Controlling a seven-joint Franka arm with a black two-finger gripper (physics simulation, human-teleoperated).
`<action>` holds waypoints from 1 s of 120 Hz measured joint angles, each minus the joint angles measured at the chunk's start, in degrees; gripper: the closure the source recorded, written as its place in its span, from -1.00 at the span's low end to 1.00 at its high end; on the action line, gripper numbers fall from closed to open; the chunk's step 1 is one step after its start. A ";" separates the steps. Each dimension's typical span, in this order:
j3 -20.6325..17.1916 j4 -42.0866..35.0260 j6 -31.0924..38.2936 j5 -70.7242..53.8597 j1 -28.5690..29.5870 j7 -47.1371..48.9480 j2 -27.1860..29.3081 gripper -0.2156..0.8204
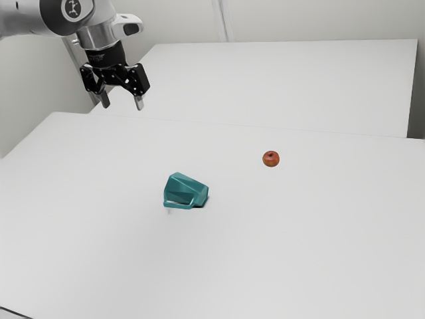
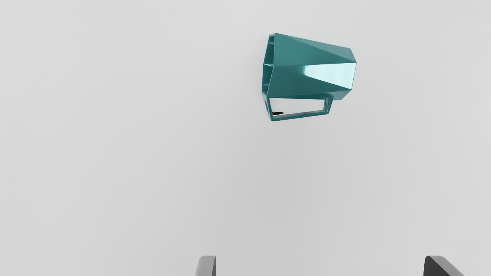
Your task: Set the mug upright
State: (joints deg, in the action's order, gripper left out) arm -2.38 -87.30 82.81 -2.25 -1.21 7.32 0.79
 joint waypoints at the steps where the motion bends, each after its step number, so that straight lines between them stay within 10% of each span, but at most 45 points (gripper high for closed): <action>1: 0.00 -0.01 0.00 0.00 0.00 0.00 0.00 -0.56; 120: 4.51 -1.04 5.71 11.52 5.83 -8.53 -7.18 -0.55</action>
State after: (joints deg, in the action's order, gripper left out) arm 2.13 -88.34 88.52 9.26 4.62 -1.22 -6.39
